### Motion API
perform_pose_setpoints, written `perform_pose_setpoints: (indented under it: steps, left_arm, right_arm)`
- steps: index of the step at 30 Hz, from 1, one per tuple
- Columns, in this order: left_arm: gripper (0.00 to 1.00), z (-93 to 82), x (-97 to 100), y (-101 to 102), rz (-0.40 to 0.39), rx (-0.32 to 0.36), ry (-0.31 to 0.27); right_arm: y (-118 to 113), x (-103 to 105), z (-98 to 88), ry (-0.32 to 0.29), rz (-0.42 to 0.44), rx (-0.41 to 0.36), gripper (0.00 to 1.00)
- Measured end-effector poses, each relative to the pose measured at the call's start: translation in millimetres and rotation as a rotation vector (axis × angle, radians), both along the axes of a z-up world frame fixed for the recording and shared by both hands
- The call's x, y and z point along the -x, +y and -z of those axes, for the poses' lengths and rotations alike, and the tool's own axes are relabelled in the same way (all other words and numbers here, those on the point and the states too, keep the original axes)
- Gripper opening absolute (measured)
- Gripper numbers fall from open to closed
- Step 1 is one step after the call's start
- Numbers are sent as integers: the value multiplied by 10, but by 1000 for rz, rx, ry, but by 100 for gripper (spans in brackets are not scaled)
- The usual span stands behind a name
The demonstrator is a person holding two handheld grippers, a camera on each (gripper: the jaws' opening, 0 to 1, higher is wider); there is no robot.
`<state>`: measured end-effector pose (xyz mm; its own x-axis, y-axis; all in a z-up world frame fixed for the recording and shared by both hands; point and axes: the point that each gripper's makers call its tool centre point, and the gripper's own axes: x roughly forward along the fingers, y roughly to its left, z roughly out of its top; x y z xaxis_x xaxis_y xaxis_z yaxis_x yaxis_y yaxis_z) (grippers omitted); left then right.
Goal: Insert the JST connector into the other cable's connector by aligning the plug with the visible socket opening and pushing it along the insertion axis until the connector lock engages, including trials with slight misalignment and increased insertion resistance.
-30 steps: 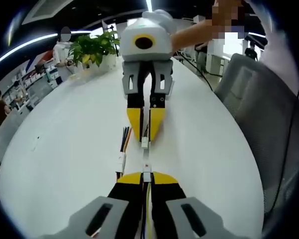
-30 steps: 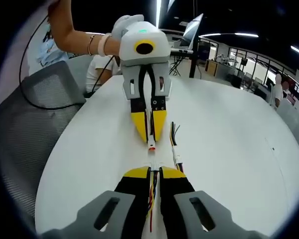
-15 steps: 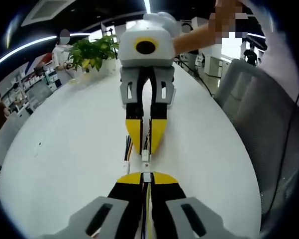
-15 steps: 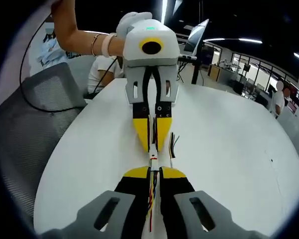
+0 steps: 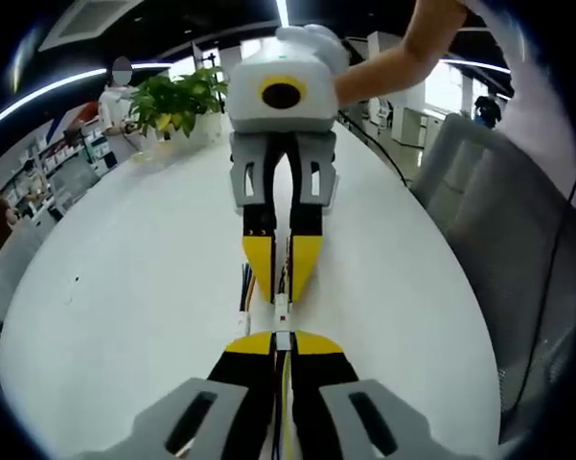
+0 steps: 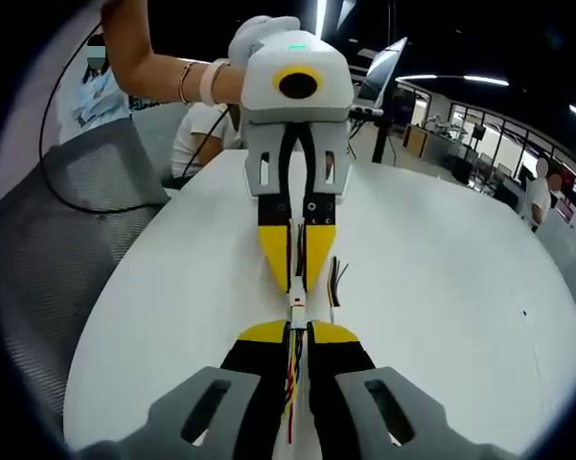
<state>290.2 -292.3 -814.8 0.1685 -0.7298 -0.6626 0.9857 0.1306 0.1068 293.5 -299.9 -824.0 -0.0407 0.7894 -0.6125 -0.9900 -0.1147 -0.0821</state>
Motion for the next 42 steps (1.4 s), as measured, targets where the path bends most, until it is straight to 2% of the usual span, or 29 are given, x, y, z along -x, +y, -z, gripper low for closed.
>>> perform_pose_setpoints:
  steps: [15,42]
  left_arm:
    - [0,-4,14,-23,3,-1,26]
    - [0,-19,-13,-84,43,-13,-19]
  right_arm:
    - [24,59,-20,-11,-22,-1,3]
    - [14,34,-39,-23,-34,2,2]
